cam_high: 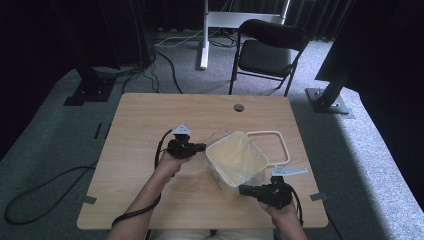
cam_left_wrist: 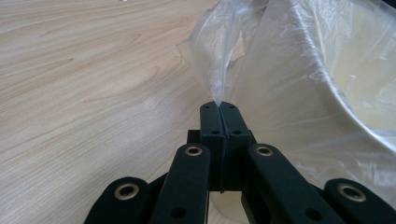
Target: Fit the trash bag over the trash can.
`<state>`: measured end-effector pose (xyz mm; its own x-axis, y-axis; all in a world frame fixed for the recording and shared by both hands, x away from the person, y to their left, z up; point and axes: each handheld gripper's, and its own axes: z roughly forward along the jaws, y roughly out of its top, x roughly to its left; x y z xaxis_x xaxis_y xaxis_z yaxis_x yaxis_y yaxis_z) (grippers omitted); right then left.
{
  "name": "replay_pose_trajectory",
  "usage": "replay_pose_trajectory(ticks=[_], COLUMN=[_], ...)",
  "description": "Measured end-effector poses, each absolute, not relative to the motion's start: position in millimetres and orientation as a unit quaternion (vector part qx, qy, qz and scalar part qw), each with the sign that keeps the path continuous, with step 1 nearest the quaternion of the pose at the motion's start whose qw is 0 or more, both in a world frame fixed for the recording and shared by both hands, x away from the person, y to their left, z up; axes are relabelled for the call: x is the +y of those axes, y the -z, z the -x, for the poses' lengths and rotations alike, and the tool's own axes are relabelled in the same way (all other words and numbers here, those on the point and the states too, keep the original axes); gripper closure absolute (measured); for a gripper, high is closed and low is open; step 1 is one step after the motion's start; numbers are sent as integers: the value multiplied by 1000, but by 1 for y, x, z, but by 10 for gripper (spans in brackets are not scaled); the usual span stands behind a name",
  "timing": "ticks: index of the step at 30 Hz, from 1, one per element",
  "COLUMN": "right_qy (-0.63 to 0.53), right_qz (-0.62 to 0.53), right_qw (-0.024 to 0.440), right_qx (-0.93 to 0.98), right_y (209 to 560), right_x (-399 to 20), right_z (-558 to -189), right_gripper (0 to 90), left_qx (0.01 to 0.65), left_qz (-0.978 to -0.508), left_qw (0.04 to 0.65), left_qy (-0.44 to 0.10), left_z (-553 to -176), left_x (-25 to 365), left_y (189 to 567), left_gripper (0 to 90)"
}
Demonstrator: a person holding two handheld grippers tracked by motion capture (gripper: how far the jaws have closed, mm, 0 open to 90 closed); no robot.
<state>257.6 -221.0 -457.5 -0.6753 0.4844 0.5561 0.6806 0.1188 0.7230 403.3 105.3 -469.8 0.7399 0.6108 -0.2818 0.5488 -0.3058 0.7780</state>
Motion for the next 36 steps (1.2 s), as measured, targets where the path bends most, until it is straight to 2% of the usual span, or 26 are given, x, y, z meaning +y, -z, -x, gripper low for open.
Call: replay_pose_trajectory(ticks=[7, 16, 20, 21, 25, 31, 36], right_qy=[527, 534, 512, 489, 496, 468, 446], right_qz=[394, 403, 420, 430, 458, 482, 511], right_qw=[64, 84, 73, 53, 86, 78, 98], right_qx=[-750, -738, -746, -757, -732, -737, -728], right_y=[461, 481, 490, 496, 513, 526, 541], right_x=[-221, -221, -222, -222, -234, -243, -257], right_z=[-256, -255, -257, -258, -265, -270, -274], right_gripper=[897, 897, 897, 896, 896, 846, 772], left_qx=[358, 347, 352, 353, 360, 365, 373], left_qz=[-810, -820, -823, -821, -817, -817, -812], left_qw=[463, 454, 444, 447, 450, 445, 449], left_qy=[-26, -28, -43, -37, -24, -23, -21], left_z=[-404, -403, -402, -403, -404, -407, -406], left_x=[103, 93, 92, 93, 97, 96, 101], left_y=[476, 479, 480, 481, 487, 492, 495], left_gripper=[900, 900, 900, 900, 900, 900, 900])
